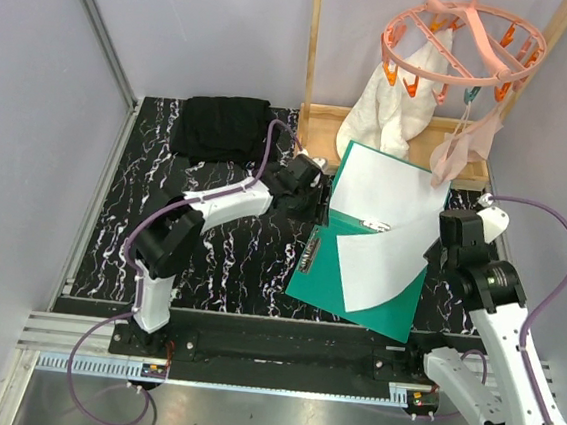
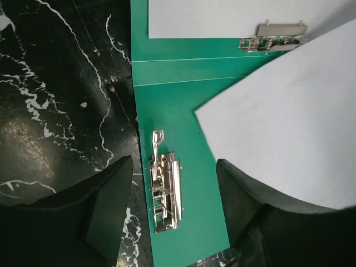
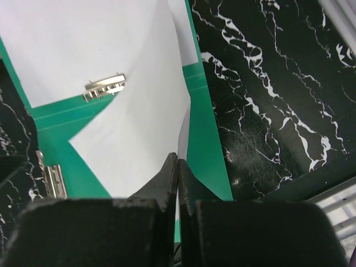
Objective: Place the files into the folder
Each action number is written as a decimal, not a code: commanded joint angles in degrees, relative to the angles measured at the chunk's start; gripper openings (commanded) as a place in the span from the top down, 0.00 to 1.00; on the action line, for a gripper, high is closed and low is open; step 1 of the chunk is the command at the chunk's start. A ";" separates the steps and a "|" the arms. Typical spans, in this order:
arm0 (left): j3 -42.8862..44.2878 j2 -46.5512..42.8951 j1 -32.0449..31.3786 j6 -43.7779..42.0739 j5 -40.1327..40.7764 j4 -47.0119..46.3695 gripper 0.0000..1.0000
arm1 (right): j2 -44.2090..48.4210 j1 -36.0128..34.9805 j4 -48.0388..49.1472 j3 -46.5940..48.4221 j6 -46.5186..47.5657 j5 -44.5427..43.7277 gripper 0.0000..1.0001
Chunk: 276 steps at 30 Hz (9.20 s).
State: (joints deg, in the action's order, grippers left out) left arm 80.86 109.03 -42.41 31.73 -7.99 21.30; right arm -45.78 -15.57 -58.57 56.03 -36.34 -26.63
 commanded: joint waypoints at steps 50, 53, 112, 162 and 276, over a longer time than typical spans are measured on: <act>-21.80 -14.38 1.11 10.02 23.02 8.32 0.79 | 20.64 0.28 24.74 -34.58 -32.57 32.87 1.00; -22.06 -15.07 1.10 10.55 23.02 7.97 0.78 | 21.26 0.28 24.29 -35.11 -32.39 33.49 1.00; -23.64 -27.12 1.10 8.79 22.66 9.99 0.43 | 1.92 -16.77 36.24 -37.74 -24.83 31.73 0.96; -25.57 -40.80 3.47 6.07 18.90 9.91 0.24 | -0.10 -17.47 15.14 -6.91 1.86 19.61 0.00; -47.55 -72.29 13.41 13.80 11.59 15.00 0.17 | -63.21 -42.43 28.16 29.49 5.93 29.71 0.81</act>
State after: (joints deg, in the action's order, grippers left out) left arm 30.96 37.54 -29.43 45.52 0.95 36.56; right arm -112.40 -56.27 -30.68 86.59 -29.12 3.07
